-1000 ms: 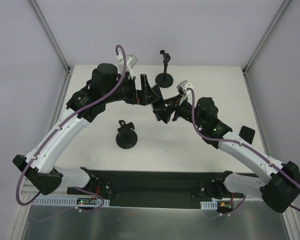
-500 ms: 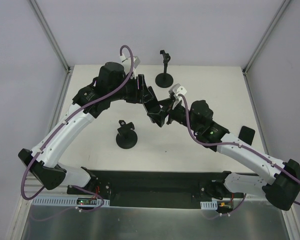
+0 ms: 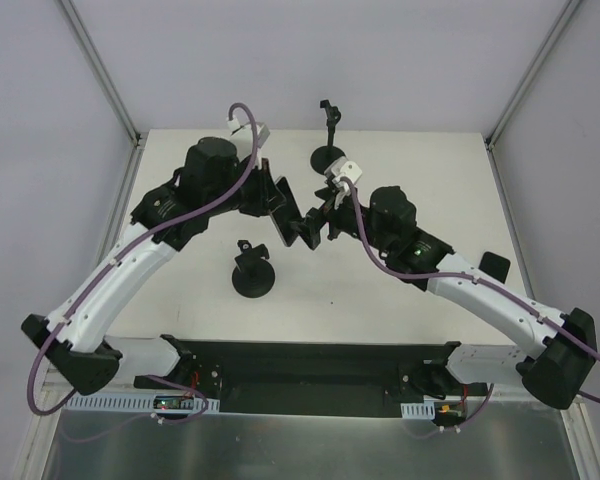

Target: Place the phone on the phone stand

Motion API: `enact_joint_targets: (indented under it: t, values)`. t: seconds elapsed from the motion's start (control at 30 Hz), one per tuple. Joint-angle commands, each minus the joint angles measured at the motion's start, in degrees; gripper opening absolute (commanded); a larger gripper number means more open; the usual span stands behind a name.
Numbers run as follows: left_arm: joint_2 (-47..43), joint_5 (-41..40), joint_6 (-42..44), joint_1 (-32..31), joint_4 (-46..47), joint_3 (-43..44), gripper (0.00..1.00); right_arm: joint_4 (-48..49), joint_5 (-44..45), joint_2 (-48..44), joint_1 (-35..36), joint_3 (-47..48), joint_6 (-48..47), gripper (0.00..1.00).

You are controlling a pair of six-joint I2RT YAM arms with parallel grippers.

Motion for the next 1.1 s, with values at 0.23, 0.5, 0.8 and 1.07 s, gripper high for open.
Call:
enact_joint_targets:
  t: [0.23,0.5,0.8,1.07]
  values:
    - [-37.28,-26.29,4.35,-0.12,-2.13,-10.94,0.0,-22.54,-0.3,9.63,0.68,20.95,1.95,0.99]
    - [-43.88,-25.14,5.06,-0.21,-11.28,-9.19,0.0,-57.48,2.56,28.12,5.07,47.36,7.31,0.92]
    - [-45.74,-23.92,3.92,-0.12,-11.72,-11.12,0.0,-62.91,4.41,36.2,7.1,55.34,11.71,0.58]
    - [-44.33,-21.81,2.6,-0.12,-10.85,-13.14,0.0,-70.57,2.57,41.49,8.51,62.12,13.21,0.62]
